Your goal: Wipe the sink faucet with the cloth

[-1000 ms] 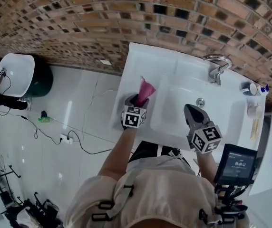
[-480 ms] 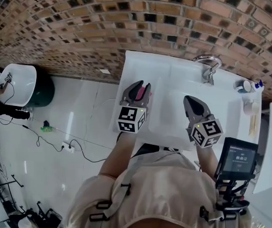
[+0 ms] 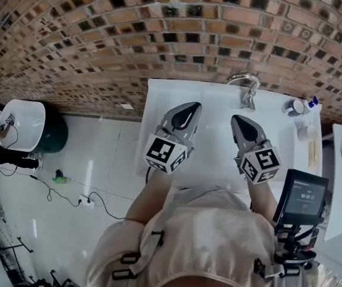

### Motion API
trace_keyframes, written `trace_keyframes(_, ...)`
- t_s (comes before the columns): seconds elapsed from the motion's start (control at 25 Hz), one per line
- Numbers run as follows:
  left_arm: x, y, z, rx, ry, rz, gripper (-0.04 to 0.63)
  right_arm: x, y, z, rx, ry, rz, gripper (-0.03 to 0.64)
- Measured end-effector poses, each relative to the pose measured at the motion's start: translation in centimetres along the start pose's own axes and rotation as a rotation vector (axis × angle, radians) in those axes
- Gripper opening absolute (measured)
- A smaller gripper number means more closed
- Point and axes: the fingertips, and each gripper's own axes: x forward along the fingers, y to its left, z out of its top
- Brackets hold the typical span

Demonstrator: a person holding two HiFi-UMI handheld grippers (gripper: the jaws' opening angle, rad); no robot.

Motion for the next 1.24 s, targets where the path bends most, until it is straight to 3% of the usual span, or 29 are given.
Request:
trace_keyframes(0.2, 1.2, -2.2, -0.4, 0.033, 0.03, -0.044, 0.003, -0.9, -0.8, 0.8, -0.03, -0.016, 0.005, -0.008)
trace_keyframes(1.24, 3.1, -4.2, -4.2, -0.057, 0.103, -0.035, 0.003, -2.5, -1.5, 0.7, -0.107, -0.057, 0.046, -0.008)
